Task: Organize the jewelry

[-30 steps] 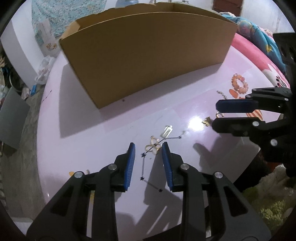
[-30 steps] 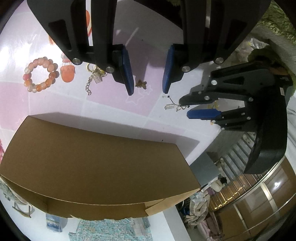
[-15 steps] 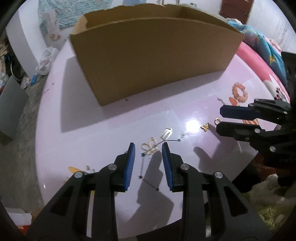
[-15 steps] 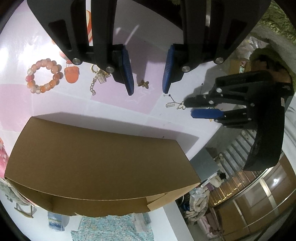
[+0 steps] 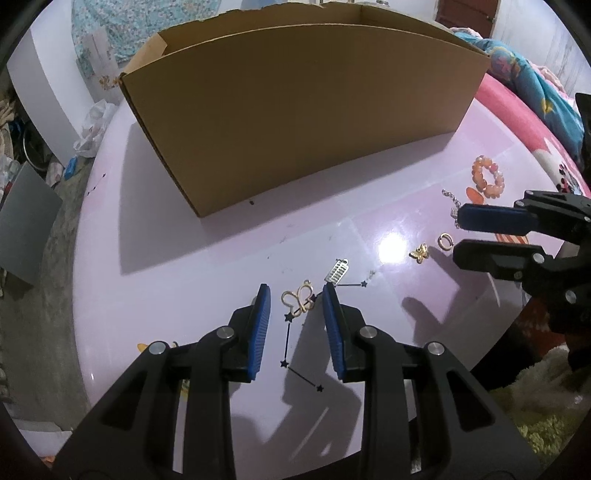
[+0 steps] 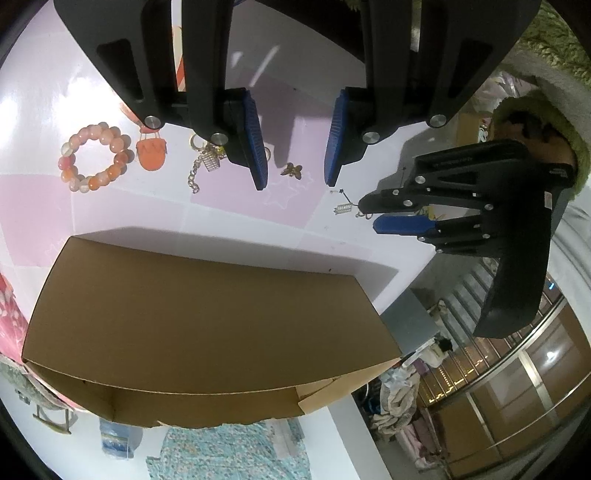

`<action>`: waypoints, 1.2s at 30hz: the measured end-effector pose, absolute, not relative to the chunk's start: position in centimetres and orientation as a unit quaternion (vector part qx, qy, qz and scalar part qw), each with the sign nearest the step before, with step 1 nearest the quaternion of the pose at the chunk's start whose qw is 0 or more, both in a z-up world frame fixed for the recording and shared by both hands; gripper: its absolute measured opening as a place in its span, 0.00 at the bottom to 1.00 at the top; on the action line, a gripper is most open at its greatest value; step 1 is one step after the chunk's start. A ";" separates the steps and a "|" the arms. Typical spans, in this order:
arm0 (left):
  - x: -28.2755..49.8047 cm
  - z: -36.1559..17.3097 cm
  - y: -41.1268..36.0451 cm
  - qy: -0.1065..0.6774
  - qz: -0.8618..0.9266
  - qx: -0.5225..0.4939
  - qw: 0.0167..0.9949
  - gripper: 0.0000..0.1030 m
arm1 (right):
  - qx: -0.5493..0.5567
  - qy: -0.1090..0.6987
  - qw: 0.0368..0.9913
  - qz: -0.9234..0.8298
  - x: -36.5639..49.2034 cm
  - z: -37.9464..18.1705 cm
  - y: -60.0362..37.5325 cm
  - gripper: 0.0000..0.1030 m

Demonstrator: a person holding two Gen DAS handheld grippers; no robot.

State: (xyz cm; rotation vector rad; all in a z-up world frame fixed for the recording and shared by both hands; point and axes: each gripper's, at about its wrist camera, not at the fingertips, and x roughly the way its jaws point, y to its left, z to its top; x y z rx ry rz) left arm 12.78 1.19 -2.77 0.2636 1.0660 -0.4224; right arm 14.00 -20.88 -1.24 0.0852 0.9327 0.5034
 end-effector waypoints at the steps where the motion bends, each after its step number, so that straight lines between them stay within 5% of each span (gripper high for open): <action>1: 12.8 -2.8 1.2 0.501 -0.199 0.124 0.833 0.26 | 0.040 0.445 0.862 0.240 14.0 -1.2 -20.9 0.31; 6: 12.6 -3.0 0.9 0.496 -0.203 0.130 0.834 0.14 | 0.041 0.444 0.863 0.238 14.1 -1.2 -20.9 0.31; 16: 12.2 -2.9 0.6 0.486 -0.205 0.141 0.838 0.14 | 0.038 0.444 0.863 0.237 14.2 -1.1 -20.9 0.31; 17: 12.1 -2.9 0.6 0.486 -0.205 0.140 0.838 0.12 | 0.037 0.444 0.863 0.237 14.2 -1.1 -20.8 0.31; 18: 12.1 -2.8 0.6 0.486 -0.206 0.138 0.838 0.00 | 0.036 0.445 0.863 0.237 14.3 -1.0 -20.8 0.31; 36: 12.4 -2.6 3.2 0.478 -0.193 0.121 0.848 0.00 | 0.017 0.446 0.856 0.259 15.3 -0.9 -19.3 0.31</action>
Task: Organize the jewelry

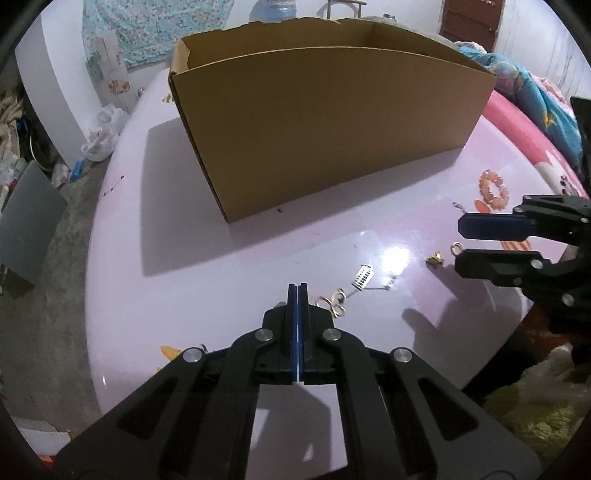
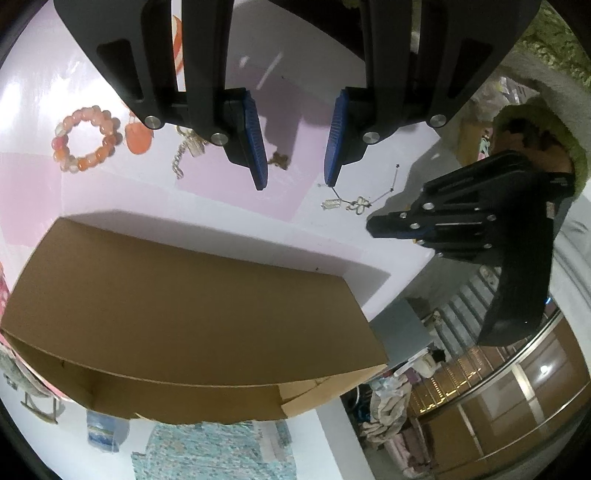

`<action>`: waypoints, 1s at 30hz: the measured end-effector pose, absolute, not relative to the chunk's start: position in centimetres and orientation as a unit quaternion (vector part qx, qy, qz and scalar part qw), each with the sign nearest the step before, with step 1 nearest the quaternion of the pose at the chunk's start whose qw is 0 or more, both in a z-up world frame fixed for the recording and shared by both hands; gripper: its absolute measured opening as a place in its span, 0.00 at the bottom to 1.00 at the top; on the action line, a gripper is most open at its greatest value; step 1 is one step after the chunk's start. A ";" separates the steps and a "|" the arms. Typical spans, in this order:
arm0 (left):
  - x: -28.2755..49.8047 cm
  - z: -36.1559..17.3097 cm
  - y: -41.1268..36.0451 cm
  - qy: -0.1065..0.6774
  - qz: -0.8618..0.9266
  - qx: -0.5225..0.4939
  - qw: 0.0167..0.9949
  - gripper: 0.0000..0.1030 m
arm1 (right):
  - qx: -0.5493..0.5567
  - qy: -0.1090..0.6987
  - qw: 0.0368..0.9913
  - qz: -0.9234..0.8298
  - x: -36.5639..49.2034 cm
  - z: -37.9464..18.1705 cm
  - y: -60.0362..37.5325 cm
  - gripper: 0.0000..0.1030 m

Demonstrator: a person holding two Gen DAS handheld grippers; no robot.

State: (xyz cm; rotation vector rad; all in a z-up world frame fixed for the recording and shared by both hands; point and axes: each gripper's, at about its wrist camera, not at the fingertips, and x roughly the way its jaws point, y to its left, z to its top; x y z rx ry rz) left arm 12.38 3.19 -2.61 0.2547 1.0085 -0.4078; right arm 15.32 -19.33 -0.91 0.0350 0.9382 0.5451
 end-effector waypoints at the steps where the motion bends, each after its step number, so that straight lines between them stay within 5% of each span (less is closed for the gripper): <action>1: 12.4 -2.8 3.0 0.475 -0.196 0.129 0.848 0.01 | 0.016 0.446 0.856 0.261 15.3 -0.8 -19.2 0.31; 15: 10.9 -3.0 1.8 0.487 -0.225 0.128 0.834 0.06 | 0.014 0.449 0.857 0.255 15.0 -0.6 -18.7 0.31; 23: 9.9 -1.5 1.7 0.459 -0.264 0.111 0.841 0.29 | 0.023 0.448 0.857 0.253 14.7 -0.7 -19.1 0.31; 30: 11.1 -2.9 0.1 0.467 -0.276 0.171 0.822 0.28 | 0.026 0.445 0.860 0.248 14.4 -0.7 -19.6 0.31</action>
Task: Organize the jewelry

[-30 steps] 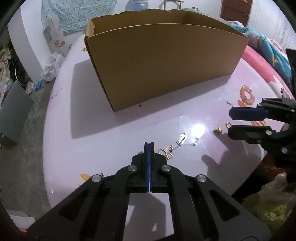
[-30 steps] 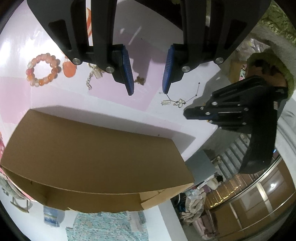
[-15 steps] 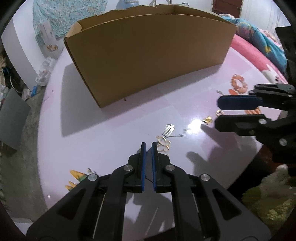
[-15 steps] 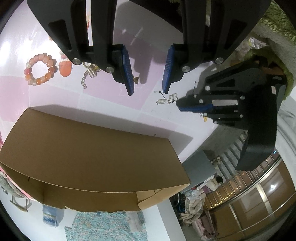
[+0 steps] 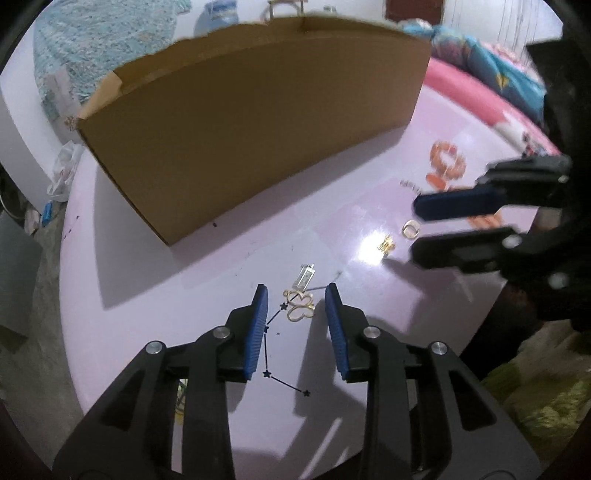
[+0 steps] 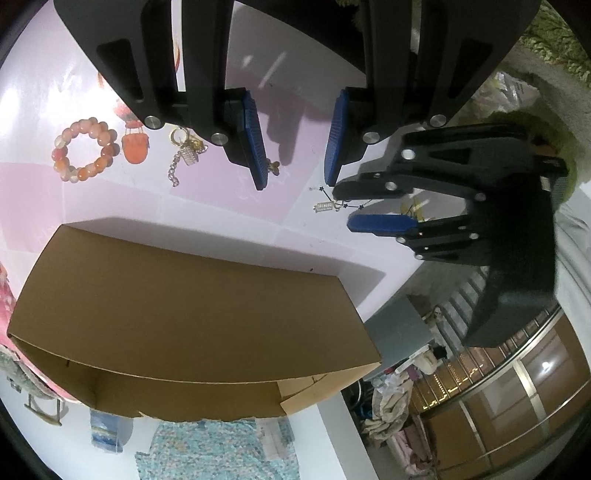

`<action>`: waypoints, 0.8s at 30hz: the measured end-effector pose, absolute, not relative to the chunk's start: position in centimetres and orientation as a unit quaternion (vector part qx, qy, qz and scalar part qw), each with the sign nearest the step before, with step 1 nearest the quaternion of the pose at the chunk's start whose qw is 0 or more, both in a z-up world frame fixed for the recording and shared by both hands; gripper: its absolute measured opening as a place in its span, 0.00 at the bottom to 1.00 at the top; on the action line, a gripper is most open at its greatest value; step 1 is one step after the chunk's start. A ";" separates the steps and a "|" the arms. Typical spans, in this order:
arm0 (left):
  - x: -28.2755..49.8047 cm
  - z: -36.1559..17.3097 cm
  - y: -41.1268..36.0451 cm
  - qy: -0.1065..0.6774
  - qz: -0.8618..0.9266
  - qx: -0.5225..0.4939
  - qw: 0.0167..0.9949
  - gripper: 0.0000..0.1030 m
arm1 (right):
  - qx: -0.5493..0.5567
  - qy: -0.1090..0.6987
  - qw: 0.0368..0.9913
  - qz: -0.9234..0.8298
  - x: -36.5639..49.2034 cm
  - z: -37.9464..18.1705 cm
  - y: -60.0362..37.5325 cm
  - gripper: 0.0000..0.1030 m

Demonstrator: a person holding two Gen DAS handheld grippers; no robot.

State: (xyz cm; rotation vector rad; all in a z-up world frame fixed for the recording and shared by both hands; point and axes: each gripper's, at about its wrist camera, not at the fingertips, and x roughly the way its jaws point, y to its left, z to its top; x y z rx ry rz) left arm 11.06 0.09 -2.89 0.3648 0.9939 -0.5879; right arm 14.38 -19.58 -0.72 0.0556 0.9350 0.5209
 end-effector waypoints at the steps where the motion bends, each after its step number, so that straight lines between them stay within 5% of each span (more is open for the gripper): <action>1: 11.2 -2.9 0.0 0.468 -0.280 0.169 0.821 0.25 | 0.028 0.446 0.860 0.247 14.4 -0.8 -19.7 0.31; 6: 11.1 -3.0 -0.9 0.475 -0.287 0.179 0.812 0.11 | 0.033 0.446 0.860 0.246 14.6 -0.9 -19.9 0.31; 24: 10.1 -2.3 0.8 0.470 -0.271 0.161 0.824 0.00 | 0.030 0.452 0.858 0.244 14.9 -0.9 -19.7 0.31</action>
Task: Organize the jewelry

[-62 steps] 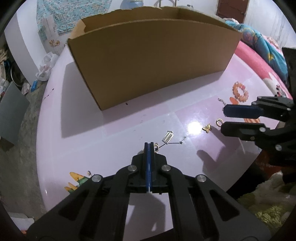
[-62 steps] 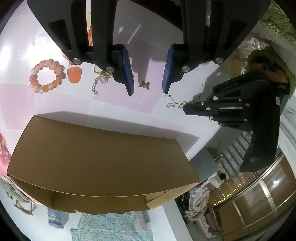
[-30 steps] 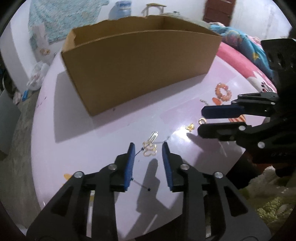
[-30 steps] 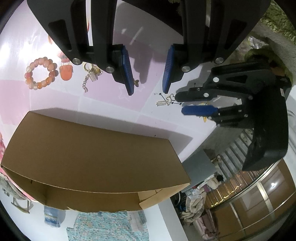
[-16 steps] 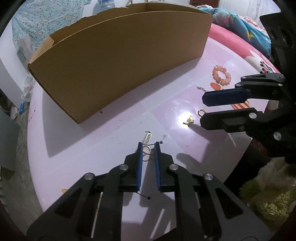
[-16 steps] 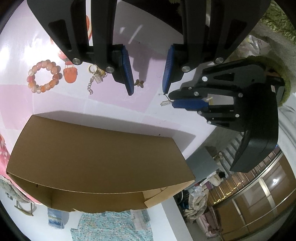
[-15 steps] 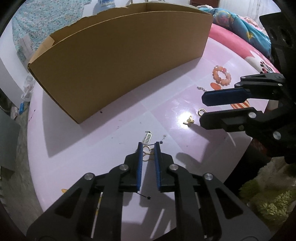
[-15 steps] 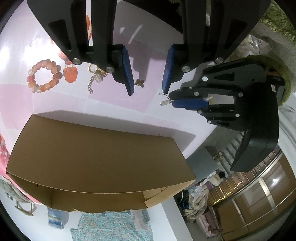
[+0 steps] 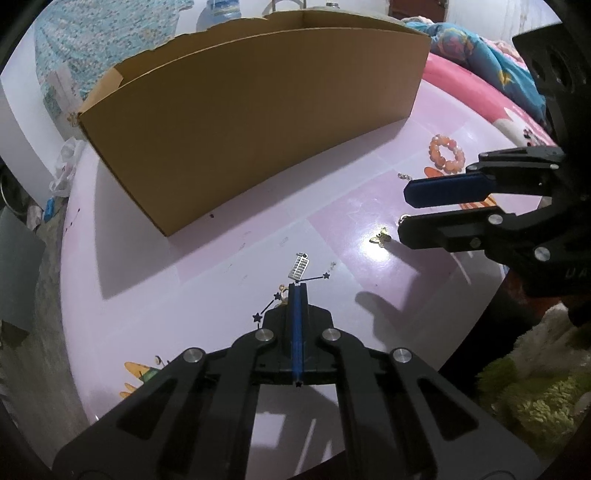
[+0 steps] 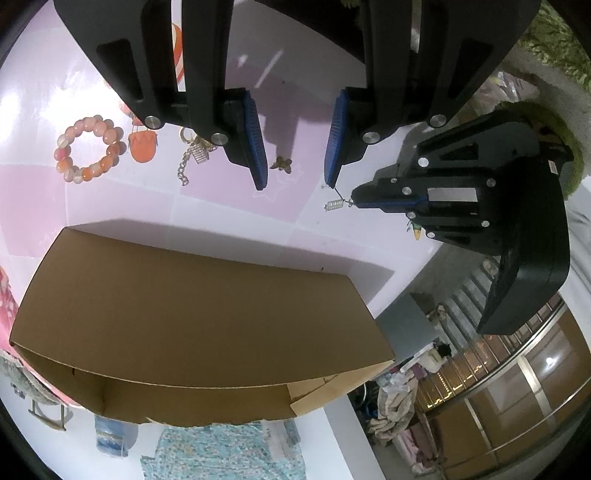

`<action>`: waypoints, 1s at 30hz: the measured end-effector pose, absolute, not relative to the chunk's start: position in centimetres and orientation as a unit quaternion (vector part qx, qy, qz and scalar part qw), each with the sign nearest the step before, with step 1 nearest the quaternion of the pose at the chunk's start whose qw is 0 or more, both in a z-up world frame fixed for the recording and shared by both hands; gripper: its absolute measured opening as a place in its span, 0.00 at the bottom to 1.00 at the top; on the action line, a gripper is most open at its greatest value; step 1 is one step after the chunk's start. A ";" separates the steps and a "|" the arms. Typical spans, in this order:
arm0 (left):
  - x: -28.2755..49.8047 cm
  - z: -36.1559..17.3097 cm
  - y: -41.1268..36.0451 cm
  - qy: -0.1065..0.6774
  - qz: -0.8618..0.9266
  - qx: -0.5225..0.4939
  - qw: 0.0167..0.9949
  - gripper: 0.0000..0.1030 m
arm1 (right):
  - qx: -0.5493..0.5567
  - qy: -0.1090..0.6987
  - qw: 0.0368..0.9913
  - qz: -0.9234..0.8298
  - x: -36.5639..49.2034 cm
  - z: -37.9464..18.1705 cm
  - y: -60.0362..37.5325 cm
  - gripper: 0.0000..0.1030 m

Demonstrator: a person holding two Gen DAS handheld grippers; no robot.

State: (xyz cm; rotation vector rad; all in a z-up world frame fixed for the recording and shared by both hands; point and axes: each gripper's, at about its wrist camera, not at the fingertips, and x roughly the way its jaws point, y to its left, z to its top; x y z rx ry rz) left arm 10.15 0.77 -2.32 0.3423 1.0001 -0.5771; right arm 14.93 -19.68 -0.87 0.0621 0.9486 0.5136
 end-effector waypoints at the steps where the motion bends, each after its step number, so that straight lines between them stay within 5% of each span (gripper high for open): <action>1: 10.1 -2.2 0.9 0.471 -0.271 0.156 0.825 0.00 | 0.029 0.452 0.857 0.245 15.0 -0.9 -19.7 0.31; 30: 8.7 -2.8 2.5 0.446 -0.250 0.103 0.853 0.03 | 0.102 0.500 0.794 0.331 18.0 -2.3 -14.6 0.23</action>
